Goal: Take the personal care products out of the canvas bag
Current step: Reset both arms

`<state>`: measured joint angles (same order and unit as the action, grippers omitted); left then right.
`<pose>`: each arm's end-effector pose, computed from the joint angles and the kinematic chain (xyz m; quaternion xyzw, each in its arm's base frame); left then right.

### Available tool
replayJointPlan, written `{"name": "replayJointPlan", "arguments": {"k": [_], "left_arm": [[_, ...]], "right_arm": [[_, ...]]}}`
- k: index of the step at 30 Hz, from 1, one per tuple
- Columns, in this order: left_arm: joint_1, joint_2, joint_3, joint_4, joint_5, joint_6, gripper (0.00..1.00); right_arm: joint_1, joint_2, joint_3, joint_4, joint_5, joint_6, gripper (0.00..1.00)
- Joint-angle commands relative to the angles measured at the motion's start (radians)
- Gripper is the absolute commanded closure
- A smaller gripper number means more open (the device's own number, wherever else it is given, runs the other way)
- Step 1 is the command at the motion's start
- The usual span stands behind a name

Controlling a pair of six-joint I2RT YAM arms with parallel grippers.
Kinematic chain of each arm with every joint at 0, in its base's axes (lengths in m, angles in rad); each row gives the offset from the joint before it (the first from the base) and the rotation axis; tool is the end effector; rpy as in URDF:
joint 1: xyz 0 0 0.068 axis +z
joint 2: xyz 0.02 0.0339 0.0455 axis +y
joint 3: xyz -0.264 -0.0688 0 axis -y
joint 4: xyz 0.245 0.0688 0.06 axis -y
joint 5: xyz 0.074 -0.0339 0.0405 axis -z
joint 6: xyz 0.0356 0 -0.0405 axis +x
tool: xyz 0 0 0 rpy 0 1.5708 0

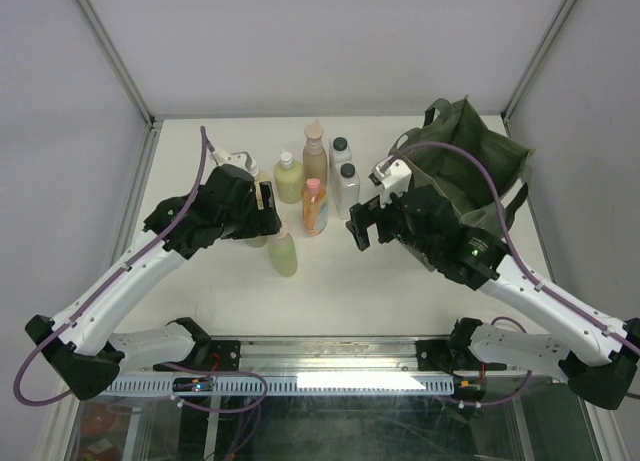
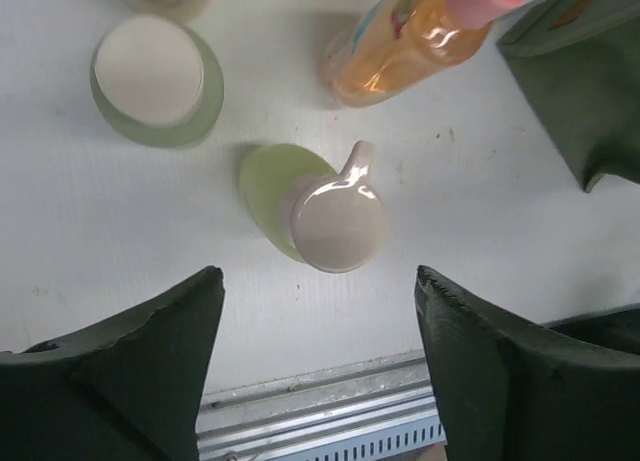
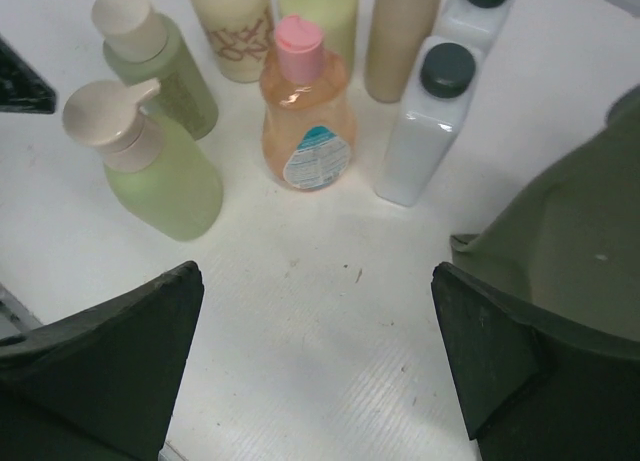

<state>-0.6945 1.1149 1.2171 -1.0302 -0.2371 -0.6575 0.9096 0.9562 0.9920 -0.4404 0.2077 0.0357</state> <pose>0.1640 -0.1257 0.3483 -0.0199 0.9427 -0.1087 0.3149 0.1351 0.1616 0.3551 -0.2996 0.7764 0.1723 0.5270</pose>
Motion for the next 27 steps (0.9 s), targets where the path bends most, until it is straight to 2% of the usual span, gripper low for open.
{"name": "replayJointPlan", "arguments": {"k": [1,3,4,9,12,14,18,27], "left_arm": [[-0.006,-0.055,0.178,0.081,-0.045,0.146,0.20],[-0.006,-0.041,0.279,0.124,-0.091,0.217,0.05],[-0.006,-0.028,0.329,0.146,-0.117,0.249,0.01],[-0.006,0.084,0.600,0.223,-0.192,0.423,0.01],[-0.006,0.118,0.745,0.274,-0.186,0.506,0.01],[-0.006,0.116,0.763,0.307,-0.170,0.551,0.01],[-0.007,0.131,0.780,0.268,-0.208,0.565,0.01],[-0.005,0.119,0.710,0.268,-0.248,0.425,0.01]], "right_arm": [[-0.004,0.018,0.208,-0.145,0.231,0.144,0.00],[-0.009,0.040,0.306,-0.219,0.321,0.137,0.00],[-0.013,0.041,0.353,-0.241,0.354,0.134,0.00],[-0.064,0.060,0.617,-0.363,0.461,0.119,0.00],[-0.066,0.052,0.764,-0.385,0.472,0.091,0.00],[-0.066,0.051,0.843,-0.390,0.465,0.061,0.00],[-0.066,0.063,0.935,-0.430,0.483,0.036,0.00],[-0.066,0.034,0.877,-0.424,0.468,0.075,0.00]]}}
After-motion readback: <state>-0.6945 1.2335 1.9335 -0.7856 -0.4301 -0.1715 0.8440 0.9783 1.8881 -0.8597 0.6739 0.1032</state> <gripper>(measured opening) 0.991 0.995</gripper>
